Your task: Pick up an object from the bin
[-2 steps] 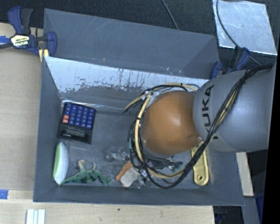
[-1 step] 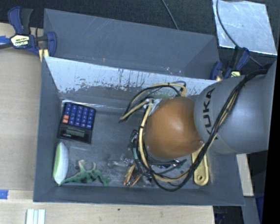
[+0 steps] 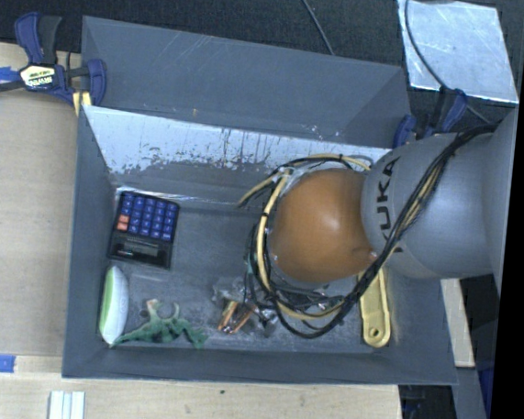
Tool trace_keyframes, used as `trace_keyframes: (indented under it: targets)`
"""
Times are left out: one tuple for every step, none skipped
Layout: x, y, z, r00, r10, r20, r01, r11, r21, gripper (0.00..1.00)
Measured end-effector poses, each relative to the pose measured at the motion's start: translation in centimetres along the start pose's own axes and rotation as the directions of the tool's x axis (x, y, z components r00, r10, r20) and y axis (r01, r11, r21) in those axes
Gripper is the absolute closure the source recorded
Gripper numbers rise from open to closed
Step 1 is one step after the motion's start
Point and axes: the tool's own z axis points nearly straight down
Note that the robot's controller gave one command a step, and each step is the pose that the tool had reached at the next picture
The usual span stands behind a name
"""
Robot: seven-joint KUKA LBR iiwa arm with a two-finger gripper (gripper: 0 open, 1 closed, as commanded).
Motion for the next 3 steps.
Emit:
trace_keyframes:
  targets:
    - [0.0, 0.0, 0.0, 1.000, 0.001, 0.000, -0.001, 1.000, 0.000, 1.00]
    - [0.0, 0.0, -1.9, 1.000, 0.002, 0.001, -0.002, 1.000, 0.000, 1.00]
    - [0.0, 0.0, -3.0, 1.000, 0.003, 0.003, -0.003, 1.000, 0.002, 1.00]
